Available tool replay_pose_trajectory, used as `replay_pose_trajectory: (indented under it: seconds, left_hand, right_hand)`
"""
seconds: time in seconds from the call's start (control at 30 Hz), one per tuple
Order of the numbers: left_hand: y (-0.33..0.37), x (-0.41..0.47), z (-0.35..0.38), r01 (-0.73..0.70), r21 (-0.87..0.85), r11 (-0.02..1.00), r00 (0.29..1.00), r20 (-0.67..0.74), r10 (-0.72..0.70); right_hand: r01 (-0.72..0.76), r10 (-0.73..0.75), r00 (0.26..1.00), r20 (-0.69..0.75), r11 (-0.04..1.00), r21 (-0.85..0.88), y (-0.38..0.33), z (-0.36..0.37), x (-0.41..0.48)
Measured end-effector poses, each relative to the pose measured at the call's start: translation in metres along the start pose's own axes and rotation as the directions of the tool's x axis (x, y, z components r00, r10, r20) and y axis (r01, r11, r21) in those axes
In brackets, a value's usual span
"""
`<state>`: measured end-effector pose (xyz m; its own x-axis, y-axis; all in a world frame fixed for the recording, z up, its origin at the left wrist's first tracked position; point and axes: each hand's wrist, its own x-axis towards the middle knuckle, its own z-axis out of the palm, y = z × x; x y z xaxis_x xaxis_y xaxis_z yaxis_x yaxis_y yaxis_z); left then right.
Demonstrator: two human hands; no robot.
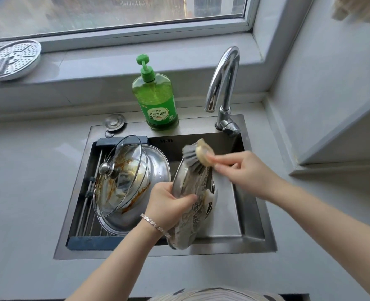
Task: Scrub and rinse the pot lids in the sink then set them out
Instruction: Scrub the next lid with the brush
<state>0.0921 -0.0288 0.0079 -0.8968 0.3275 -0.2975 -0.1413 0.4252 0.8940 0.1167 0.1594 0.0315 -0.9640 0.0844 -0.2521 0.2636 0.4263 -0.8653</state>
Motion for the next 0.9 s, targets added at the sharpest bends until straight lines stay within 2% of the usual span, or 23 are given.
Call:
replay_pose_trajectory:
  seconds: [0.03,0.2,0.27,0.33,0.37,0.47,0.5,0.6,0.77,0.9]
  left_hand:
    - [-0.001,0.001,-0.002,-0.003,-0.001,1.000,1.000,0.001,0.003]
    - [0.005,-0.004,0.002,-0.078,-0.008,0.997,0.995,0.063,0.079]
    - [0.007,-0.001,0.000,-0.055,-0.057,0.997,0.998,0.016,0.056]
    - [0.009,0.001,-0.004,-0.023,-0.110,0.994,0.999,-0.026,0.020]
    - [0.010,0.000,-0.005,-0.010,-0.140,0.990,0.999,-0.033,0.006]
    - [0.015,-0.004,-0.004,-0.010,-0.186,0.982,0.999,-0.035,0.004]
    - [0.017,-0.004,-0.004,-0.008,-0.199,0.980,0.999,-0.049,-0.001]
    - [0.019,0.001,-0.009,0.012,-0.313,0.950,0.994,-0.098,-0.045]
    - [0.021,-0.003,-0.009,-0.019,-0.328,0.944,0.993,-0.115,-0.020]
    - [0.018,-0.001,-0.009,-0.033,-0.389,0.921,0.983,-0.178,-0.040]
  right_hand:
    - [-0.005,0.005,1.000,0.022,1.000,-0.006,-0.001,0.001,-0.002]
    - [-0.190,0.201,0.972,-0.120,0.977,0.099,0.019,-0.018,0.011]
    - [-0.123,0.143,0.981,-0.134,0.981,0.150,0.014,-0.004,0.005]
    - [-0.063,0.076,0.995,-0.068,0.981,0.186,0.008,0.010,-0.004]
    - [-0.072,0.091,0.992,-0.090,0.977,0.199,0.010,0.009,-0.002]
    - [-0.200,0.258,0.946,-0.197,0.941,0.273,0.028,0.006,0.011]
    - [-0.195,0.255,0.946,-0.202,0.941,0.276,0.028,0.012,0.009]
    - [-0.075,0.115,0.983,-0.140,0.962,0.263,0.019,0.038,-0.010]
    - [-0.148,0.233,0.942,-0.240,0.933,0.327,0.037,0.033,0.006]
    - [-0.055,0.119,0.980,-0.160,0.933,0.354,0.034,0.047,-0.005]
